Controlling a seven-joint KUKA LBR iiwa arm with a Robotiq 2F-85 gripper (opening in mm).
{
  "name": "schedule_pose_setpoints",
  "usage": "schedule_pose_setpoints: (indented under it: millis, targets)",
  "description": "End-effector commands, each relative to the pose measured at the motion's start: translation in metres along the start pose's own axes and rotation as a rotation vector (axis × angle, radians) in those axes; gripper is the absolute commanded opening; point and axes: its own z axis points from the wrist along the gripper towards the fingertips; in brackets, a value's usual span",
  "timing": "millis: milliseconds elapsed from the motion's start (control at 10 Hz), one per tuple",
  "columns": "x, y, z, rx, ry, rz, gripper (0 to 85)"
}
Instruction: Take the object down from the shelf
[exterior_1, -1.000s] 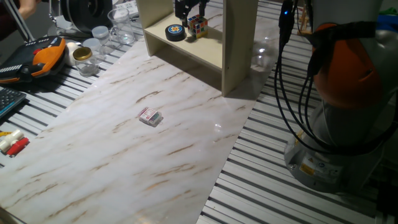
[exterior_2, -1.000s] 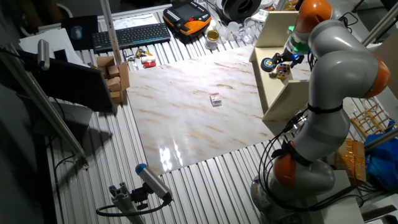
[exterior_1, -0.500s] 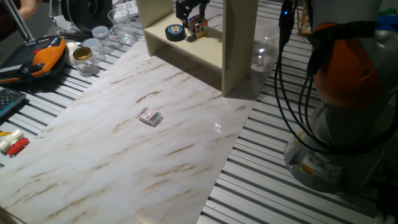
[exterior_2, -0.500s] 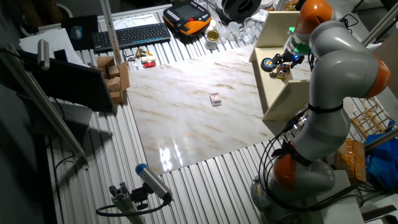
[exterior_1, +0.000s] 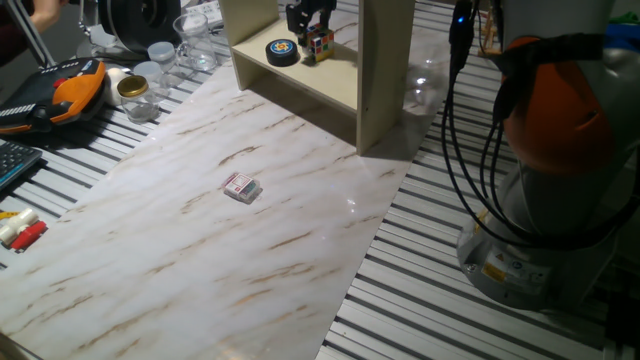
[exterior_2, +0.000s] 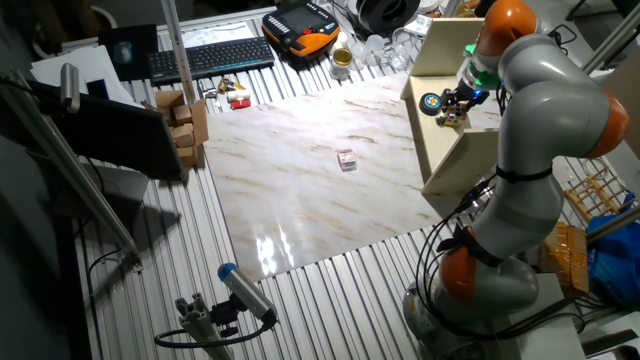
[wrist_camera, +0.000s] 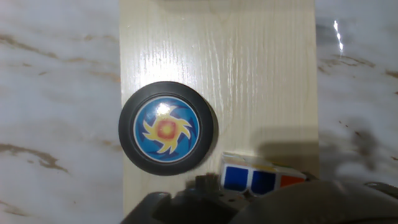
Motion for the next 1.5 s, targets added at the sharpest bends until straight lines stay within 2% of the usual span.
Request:
schedule_pose_setpoints:
  millis: [0, 100, 300, 400, 600, 900, 1100, 1400]
  targets:
    - [0.0, 0.0, 0.0, 0.0, 0.002, -0.002, 51.0]
    - [0.0, 0.0, 0.0, -0.002, 0.006, -0.008, 51.0]
    - [-0.001, 0.003, -0.002, -0.014, 0.03, -0.032, 17.0]
    - [-0.001, 0.007, -0.004, -0.015, 0.032, -0.031, 0.0]
    - [-0.002, 0.018, -0.014, -0.004, 0.03, -0.02, 0.0]
    - [-0.006, 0.044, -0.034, 0.012, 0.04, -0.01, 0.0]
    - [-0.003, 0.066, -0.04, 0.016, 0.027, 0.007, 0.0]
    - [0.004, 0.101, -0.046, 0.015, 0.021, 0.035, 0.0]
